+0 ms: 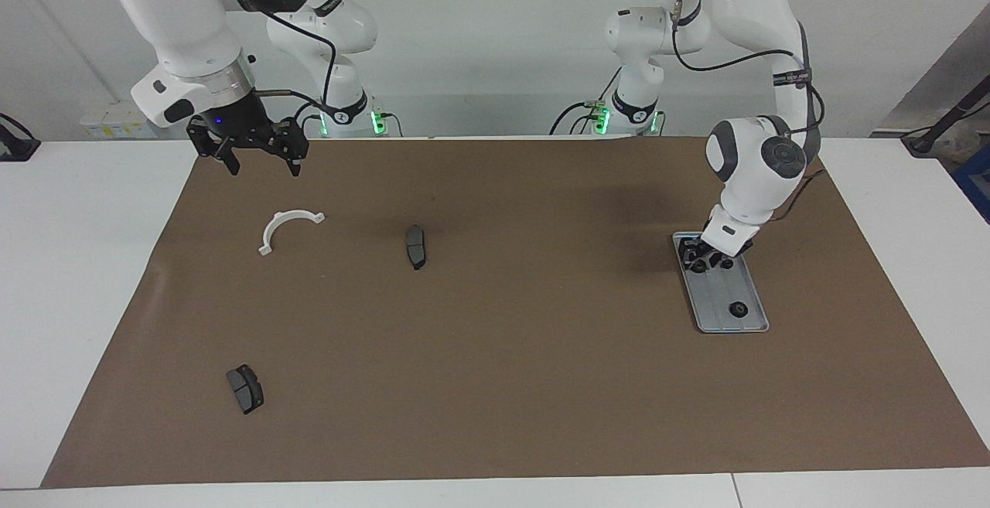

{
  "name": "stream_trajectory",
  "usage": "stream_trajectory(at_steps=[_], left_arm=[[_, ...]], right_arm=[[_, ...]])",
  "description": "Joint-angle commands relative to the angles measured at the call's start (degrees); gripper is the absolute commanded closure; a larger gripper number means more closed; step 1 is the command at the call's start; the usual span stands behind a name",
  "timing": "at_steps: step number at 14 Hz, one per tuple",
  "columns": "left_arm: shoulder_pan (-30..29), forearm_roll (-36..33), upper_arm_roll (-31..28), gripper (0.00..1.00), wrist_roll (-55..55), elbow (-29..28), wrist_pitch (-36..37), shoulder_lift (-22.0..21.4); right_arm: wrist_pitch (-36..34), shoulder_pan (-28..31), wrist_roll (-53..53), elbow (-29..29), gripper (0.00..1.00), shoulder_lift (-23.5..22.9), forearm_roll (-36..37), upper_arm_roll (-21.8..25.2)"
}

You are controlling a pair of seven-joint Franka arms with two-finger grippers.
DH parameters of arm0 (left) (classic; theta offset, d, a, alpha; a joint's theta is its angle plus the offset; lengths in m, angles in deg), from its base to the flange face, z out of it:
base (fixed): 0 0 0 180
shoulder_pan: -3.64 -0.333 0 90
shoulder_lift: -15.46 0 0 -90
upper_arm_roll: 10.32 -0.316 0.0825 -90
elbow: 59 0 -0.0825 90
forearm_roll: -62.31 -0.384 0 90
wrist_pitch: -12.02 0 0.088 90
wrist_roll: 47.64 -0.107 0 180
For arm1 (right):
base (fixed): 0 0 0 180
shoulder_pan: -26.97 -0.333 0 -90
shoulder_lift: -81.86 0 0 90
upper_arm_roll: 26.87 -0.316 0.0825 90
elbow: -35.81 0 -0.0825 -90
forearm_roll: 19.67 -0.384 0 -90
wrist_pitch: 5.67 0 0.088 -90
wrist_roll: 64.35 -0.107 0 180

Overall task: Place bearing gear from tray to pile
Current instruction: 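Carry the gear to the table middle and release it with the left gripper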

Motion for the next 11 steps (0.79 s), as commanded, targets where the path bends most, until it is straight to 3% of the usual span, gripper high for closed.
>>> stream_trajectory(at_steps=[1,8,11], left_arm=[[-0.43,0.60,0.12,0.53,0.17,-1.24,-1.51,-0.58],[-0.52,0.60,0.12,0.80,0.00,-1.15,-1.77,-0.31],[-0.43,1.21,0.12,0.94,0.52,3.92,-1.16,1.79]], right_arm=[[-0.33,0.41,0.20,0.45,0.00,0.28,-0.91,-0.25],[0.73,2.09,0.29,0.37,0.00,0.19,-0.82,-0.17],[2.65,1.56,0.47,0.02,0.00,-0.33,-0.73,-0.25]])
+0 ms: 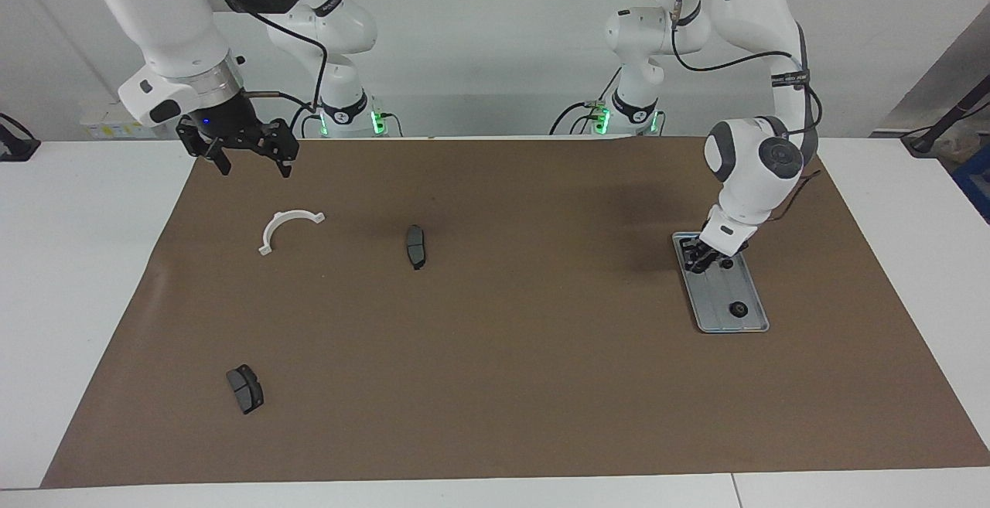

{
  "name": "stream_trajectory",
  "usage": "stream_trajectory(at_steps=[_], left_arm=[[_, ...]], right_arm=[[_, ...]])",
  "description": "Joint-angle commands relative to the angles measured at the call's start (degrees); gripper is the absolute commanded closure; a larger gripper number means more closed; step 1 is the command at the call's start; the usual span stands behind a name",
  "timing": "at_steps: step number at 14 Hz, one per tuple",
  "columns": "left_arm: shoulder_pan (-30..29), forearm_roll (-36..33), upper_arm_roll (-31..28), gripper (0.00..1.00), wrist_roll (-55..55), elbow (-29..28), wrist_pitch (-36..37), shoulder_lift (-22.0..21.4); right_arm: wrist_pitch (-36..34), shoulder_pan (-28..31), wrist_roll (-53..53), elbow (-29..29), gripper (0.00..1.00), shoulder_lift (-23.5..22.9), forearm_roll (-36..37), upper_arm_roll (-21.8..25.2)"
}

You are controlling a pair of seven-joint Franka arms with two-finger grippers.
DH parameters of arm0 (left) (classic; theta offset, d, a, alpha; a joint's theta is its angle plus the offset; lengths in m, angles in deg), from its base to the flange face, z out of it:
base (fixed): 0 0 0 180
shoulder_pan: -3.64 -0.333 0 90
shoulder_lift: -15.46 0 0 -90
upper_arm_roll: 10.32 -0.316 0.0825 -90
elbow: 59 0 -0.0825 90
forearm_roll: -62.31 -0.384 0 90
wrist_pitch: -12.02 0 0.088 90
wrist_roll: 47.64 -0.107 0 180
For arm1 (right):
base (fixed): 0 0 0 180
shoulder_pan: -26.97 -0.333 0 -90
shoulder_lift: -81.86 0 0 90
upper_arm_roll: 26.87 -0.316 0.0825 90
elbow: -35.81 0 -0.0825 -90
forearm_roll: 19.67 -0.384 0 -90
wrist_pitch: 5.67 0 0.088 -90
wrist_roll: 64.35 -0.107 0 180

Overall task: Place bearing gear from tray to pile
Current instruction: 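Carry the gear to the table middle and release it with the left gripper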

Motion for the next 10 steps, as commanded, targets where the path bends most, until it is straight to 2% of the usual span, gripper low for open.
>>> stream_trajectory(at_steps=[1,4,7,10], left_arm=[[-0.08,2.67,0.12,0.94,1.13,5.70,0.23,2.55],[3.68,5.24,0.47,0.94,9.19,8.36,0.06,3.26],[12.73,4.80,0.21,0.94,23.16,8.45,-0.82,3.26],[20.90,4.71,0.12,0.94,32.13,8.45,-1.17,3.26]], right_arm=[[1.78,0.40,0.47,-0.24,0.00,-0.50,-0.47,-0.53],[1.78,-0.83,0.30,-0.42,0.00,-0.50,-0.12,-0.62],[1.70,-0.83,0.21,-0.16,0.00,-0.41,-0.12,-0.62],[1.61,-0.75,0.21,0.02,0.00,-0.41,-0.12,-0.62]])
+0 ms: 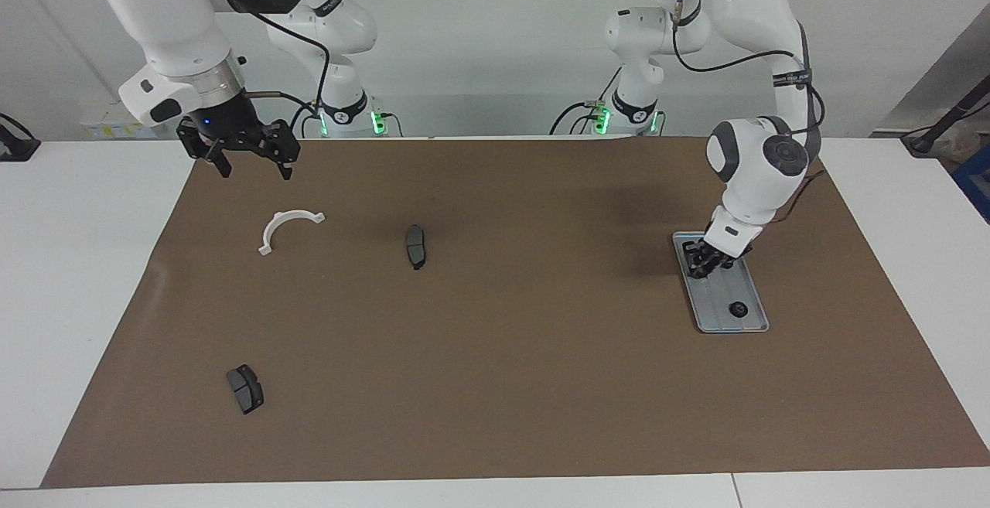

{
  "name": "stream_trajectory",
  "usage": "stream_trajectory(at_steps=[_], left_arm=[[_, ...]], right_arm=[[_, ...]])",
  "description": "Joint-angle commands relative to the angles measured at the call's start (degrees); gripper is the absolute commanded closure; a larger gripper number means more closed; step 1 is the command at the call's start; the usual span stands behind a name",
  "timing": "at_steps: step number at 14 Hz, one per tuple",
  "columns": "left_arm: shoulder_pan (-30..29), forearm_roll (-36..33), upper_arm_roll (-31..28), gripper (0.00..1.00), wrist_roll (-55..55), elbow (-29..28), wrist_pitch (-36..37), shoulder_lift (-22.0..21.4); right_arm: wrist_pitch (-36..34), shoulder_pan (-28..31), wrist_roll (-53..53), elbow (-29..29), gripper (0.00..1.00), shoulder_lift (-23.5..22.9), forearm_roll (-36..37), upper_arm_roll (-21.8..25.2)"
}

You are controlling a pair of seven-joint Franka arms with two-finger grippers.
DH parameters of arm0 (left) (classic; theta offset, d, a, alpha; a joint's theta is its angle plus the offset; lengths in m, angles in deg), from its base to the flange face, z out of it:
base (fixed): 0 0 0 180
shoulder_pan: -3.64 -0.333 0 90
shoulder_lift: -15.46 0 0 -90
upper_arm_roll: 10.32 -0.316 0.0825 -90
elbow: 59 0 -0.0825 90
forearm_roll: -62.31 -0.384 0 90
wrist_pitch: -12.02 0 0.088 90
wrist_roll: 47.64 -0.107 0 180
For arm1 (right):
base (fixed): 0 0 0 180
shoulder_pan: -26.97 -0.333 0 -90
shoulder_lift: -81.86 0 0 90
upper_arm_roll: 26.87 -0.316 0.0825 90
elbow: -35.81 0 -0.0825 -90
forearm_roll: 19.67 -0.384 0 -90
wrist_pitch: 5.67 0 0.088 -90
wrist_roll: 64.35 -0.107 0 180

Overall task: Place bearing gear from tray to pile
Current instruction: 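Carry the gear to the table middle and release it with the left gripper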

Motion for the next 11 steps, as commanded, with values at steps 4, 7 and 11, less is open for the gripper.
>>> stream_trajectory(at_steps=[4,7,11], left_arm=[[12.74,-2.70,-1.06,0.93,13.25,1.65,-1.80,3.27],[15.38,-2.88,-1.06,0.76,13.78,1.57,-2.07,3.45],[15.83,-3.15,-1.15,0.00,18.44,4.90,-0.76,4.07]], right_arm=[[0.24,0.31,0.04,0.22,0.00,-0.03,-0.23,-0.13],[0.06,0.39,0.04,0.22,0.00,-0.03,-0.32,-0.13],[0.06,0.74,0.21,0.22,0.00,-0.03,-0.40,-0.13]])
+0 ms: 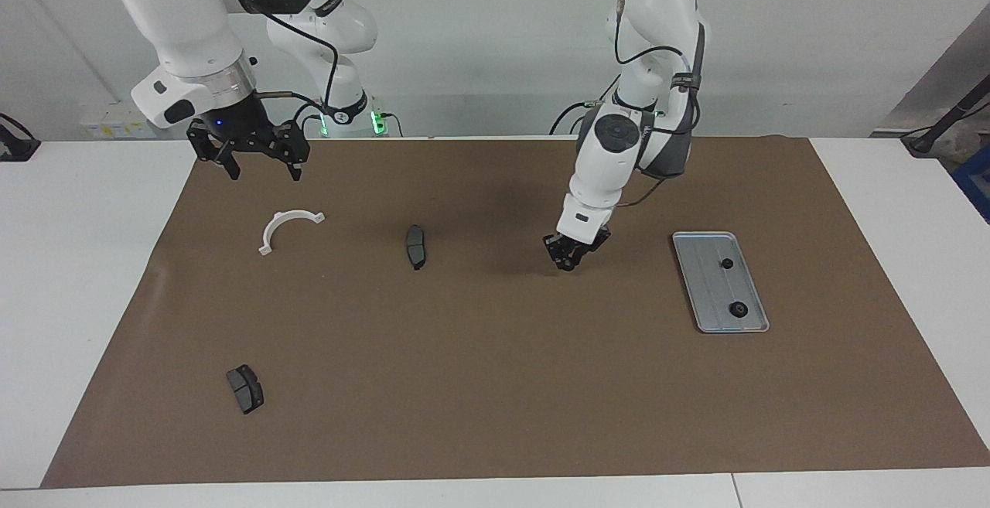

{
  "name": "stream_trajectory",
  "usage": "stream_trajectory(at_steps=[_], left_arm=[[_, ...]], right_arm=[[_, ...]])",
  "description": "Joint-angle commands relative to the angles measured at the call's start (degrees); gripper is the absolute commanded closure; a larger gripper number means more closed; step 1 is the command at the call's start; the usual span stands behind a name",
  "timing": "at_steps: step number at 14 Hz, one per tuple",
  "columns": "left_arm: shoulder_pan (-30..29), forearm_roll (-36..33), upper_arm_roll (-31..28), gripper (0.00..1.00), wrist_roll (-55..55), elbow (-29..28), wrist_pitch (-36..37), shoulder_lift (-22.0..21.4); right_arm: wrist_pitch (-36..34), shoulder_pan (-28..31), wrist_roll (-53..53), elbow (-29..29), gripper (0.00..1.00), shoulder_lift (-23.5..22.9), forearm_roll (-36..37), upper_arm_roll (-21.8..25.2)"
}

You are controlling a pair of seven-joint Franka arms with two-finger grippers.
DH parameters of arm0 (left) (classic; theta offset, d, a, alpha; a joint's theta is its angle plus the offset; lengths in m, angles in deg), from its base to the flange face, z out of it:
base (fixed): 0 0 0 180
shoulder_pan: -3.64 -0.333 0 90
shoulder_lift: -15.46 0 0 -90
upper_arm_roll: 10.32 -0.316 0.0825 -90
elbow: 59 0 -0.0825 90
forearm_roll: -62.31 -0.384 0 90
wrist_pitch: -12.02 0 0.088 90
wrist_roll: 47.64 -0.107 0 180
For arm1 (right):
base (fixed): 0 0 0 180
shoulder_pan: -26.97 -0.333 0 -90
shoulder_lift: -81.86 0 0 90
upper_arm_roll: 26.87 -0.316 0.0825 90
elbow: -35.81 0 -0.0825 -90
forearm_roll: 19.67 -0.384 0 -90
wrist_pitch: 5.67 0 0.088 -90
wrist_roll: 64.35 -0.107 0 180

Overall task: Place bearing gear from tray to pile
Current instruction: 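Carry the gear to the table middle and release it with the left gripper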

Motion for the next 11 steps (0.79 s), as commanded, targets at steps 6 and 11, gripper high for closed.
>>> stream_trajectory(at_steps=[6,11], left_arm=[[-12.32,-8.18,-2.64,0.00,-4.32,7.91,8.11,0.55],[-28.93,-7.57,-2.46,0.03,-30.59,6.60,6.89,0.47]], right_arm=[[2.87,0.09,0.21,2.05,0.00,0.54,-0.84,-0.06],[9.28,-7.10,-6.10,3.46,0.00,-1.99,-0.23,-0.06]])
